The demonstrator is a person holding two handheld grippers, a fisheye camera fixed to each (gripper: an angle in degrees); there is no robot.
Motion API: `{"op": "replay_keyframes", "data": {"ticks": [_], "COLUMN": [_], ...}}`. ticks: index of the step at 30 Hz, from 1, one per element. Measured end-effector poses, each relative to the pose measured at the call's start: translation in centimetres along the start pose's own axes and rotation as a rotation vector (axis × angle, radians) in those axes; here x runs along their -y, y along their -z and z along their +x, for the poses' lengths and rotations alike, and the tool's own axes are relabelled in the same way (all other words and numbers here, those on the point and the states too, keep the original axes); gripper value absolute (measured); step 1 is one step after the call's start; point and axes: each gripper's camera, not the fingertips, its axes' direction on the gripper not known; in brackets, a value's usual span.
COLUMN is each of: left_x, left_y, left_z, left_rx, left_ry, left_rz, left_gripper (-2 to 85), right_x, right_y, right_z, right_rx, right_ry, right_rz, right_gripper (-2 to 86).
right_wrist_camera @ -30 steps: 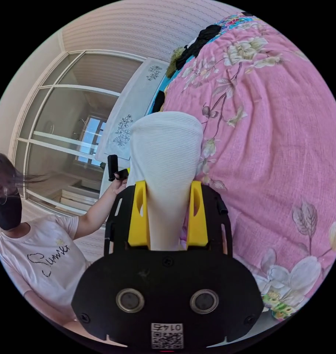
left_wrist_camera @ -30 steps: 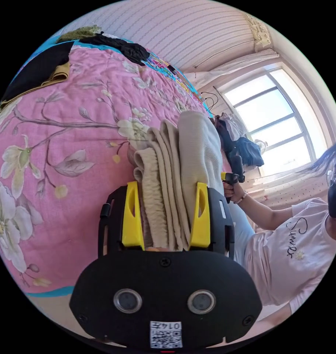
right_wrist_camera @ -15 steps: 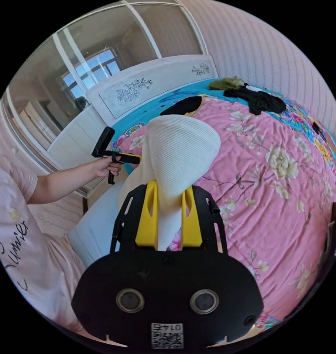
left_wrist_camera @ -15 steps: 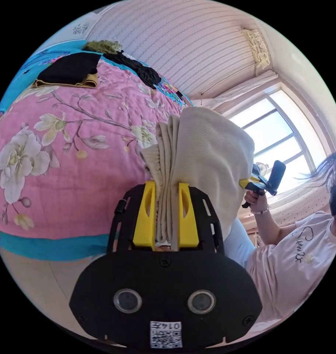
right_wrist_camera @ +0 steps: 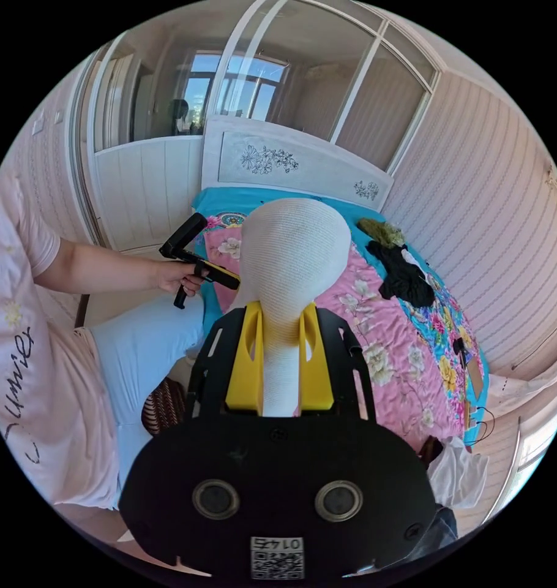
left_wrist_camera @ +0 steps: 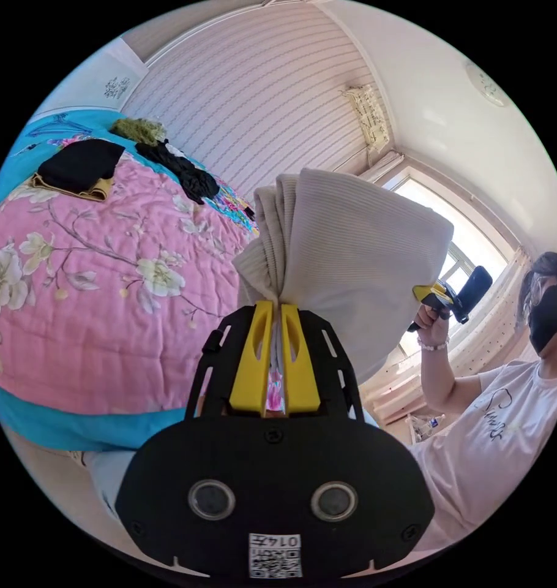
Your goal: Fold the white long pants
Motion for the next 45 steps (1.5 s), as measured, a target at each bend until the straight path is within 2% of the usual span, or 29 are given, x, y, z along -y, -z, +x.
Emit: {"op": "replay_keyframes", "data": {"ticks": [3, 8, 14, 19, 21, 23, 25, 28, 30, 32, 38, 42, 45], "left_x": [1.4, 5.0, 11.0, 17.0, 17.9, 17.4, 16.4, 15.7, 15.6, 15.4, 16.6, 17.7, 17.3], "left_y": [-2.8, -9.6, -24.2, -43.9, -51.2, -60.1, -64.7, -67.0, -67.5, -67.3, -64.0, -56.0, -46.7], "left_z": [2.2, 6.2, 12.0, 21.4, 23.9, 26.2, 27.0, 27.9, 29.6, 30.9, 29.9, 29.1, 25.8], "left_rx": [-0.049, -0.108, -0.274, -0.392, -0.382, -0.246, -0.166, -0.196, -0.154, -0.092, -0.139, -0.065, 0.009], "left_ry": [-0.026, -0.107, -0.109, -0.137, -0.102, -0.107, -0.12, -0.12, -0.23, -0.331, -0.271, -0.401, -0.446], "left_rz": [0.031, -0.026, -0.08, -0.198, -0.268, -0.362, -0.42, -0.368, -0.385, -0.384, -0.376, -0.334, -0.28], "left_gripper": [-0.5, -0.5, 0.8, 3.6, 4.3, 2.5, 2.0, 2.3, 2.0, 1.8, 0.1, -0.2, 0.3], "right_x": [0.5, -0.6, -4.7, -9.1, -13.0, -16.9, -20.8, -26.2, -27.2, -27.2, -23.8, -18.9, -14.3], "right_y": [3.1, 7.2, 12.8, 18.3, 20.3, 20.0, 18.1, 12.1, 11.1, 10.9, 10.3, 10.3, 7.9], "right_z": [1.4, 6.4, 18.5, 32.5, 40.6, 45.5, 47.7, 48.5, 47.4, 47.2, 46.6, 44.5, 42.0], "right_rx": [-0.048, -0.074, -0.062, -0.1, -0.172, -0.27, -0.398, -0.311, -0.46, -0.457, -0.482, -0.47, -0.392], "right_ry": [0.034, -0.002, -0.187, -0.32, -0.541, -0.761, -0.916, -1.011, -0.992, -0.997, -0.968, -0.902, -0.796], "right_rz": [-0.006, -0.03, -0.075, -0.238, -0.346, -0.413, -0.449, -0.564, -0.475, -0.427, -0.424, -0.325, -0.291], "right_gripper": [8.7, 8.7, 8.8, 10.1, 12.5, 12.3, 11.2, 11.0, 10.9, 10.8, 11.0, 12.4, 13.3]}}
